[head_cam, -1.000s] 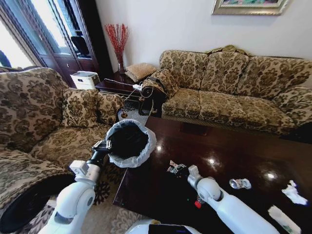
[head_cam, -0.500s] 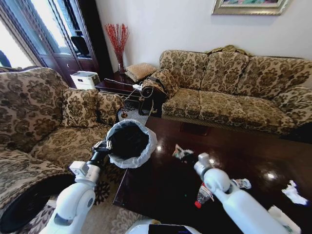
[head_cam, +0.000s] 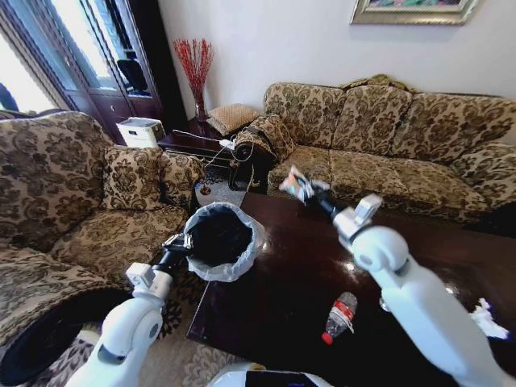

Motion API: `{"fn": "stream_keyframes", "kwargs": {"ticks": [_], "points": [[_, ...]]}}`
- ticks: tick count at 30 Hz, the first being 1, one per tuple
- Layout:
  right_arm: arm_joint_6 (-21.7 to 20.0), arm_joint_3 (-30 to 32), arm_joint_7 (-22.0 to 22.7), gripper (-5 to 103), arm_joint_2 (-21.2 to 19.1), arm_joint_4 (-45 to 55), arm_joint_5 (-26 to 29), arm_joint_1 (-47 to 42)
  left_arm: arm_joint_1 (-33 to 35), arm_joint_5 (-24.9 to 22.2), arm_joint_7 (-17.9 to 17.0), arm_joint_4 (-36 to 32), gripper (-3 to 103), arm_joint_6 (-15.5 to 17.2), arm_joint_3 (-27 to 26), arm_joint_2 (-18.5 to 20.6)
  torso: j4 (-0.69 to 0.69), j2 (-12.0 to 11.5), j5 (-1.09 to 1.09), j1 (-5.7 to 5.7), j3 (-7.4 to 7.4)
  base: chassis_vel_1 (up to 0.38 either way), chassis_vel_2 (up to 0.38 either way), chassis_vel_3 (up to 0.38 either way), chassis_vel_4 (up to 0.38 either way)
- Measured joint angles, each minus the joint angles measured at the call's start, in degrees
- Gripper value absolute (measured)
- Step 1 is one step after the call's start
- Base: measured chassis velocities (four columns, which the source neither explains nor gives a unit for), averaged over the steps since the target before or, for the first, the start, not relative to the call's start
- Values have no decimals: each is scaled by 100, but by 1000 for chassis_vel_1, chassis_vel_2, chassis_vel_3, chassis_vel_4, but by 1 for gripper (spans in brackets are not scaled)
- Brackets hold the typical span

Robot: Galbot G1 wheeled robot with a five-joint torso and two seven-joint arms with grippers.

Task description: Move to the front of the table and place the trash on the table into the trash bin.

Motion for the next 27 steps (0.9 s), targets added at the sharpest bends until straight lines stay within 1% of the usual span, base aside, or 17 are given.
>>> {"fn": "stream_keyframes", "kwargs": {"ticks": [1, 2, 3, 4, 5, 7, 8, 11, 12, 14, 15, 18, 21, 22, 23, 26, 27], "points": [[-8, -126, 0, 0, -1, 0, 99, 137, -85, -107, 0, 45, 4, 41, 64, 118, 1, 0, 0, 0, 0, 0, 0, 0, 0], [2, -429, 34, 0, 13, -28, 231, 417, -214, -306, 1, 114, 4, 100, 177, 334, 0, 0, -1, 1, 0, 0, 0, 0, 0], [2, -429, 34, 0, 13, -28, 231, 417, -214, -306, 1, 114, 4, 100, 177, 334, 0, 0, -1, 1, 0, 0, 0, 0, 0], [24, -578, 55, 0, 37, -48, 261, 525, -280, -406, 3, 153, 4, 126, 244, 453, 0, 0, -1, 1, 0, 0, 0, 0, 0], [81, -916, 93, 0, 129, -109, 297, 736, -406, -554, 3, 246, 4, 154, 372, 677, 0, 0, 0, 1, 0, 0, 0, 0, 0], [91, -1252, 129, 0, 252, -126, 329, 874, -592, -688, 32, 388, 4, 171, 514, 925, 1, 0, 0, 0, 0, 0, 0, 0, 0], [91, -1252, 129, 0, 252, -126, 329, 874, -592, -688, 32, 388, 4, 171, 514, 925, 1, 0, 0, 0, 0, 0, 0, 0, 0], [92, -1585, 137, 0, 346, -112, 321, 930, -938, -926, 58, 556, 4, 228, 694, 1190, 1, 0, 0, 1, 0, 0, 0, 0, 0], [92, -1585, 137, 0, 346, -112, 321, 930, -938, -926, 58, 556, 4, 228, 694, 1190, 1, 0, 0, 1, 0, 0, 0, 0, 0], [51, -1819, 116, 0, 345, -57, 294, 936, -1387, -1211, 66, 761, 4, 324, 930, 1406, 0, 0, 0, 0, 0, 0, 0, 0, 0], [51, -1819, 116, 0, 345, -57, 294, 936, -1387, -1211, 66, 761, 4, 324, 930, 1406, 0, 0, 0, 0, 0, 0, 0, 0, 0], [-35, -1886, 44, 0, 188, 26, 220, 767, -1776, -1435, 63, 885, 4, 425, 1114, 1533, 0, 0, 0, 1, 0, 0, 0, 0, 0], [-117, -1874, 9, 0, 74, 101, 157, 618, -1908, -1524, 59, 893, 4, 479, 1156, 1568, -1, 0, 1, 1, 0, 0, 0, 0, 0], [-203, -1848, -12, -3, -3, 176, 113, 494, -1981, -1570, 49, 893, 4, 516, 1170, 1584, -1, 0, 2, 0, 0, 0, 0, 0, 0], [-203, -1848, -12, -3, -3, 176, 113, 494, -1981, -1570, 49, 893, 4, 516, 1170, 1584, -1, 0, 2, 0, 0, 0, 0, 0, 0], [-195, -1880, -44, 12, -26, 197, -2, 404, -2006, -1607, 33, 845, 4, 559, 1178, 1584, -1, 1, 2, -1, -1, 0, 0, 0, 0], [-195, -1880, -44, 12, -26, 197, -2, 404, -2006, -1607, 33, 845, 4, 559, 1178, 1584, -1, 1, 2, -1, -1, 0, 0, 0, 0]]}}
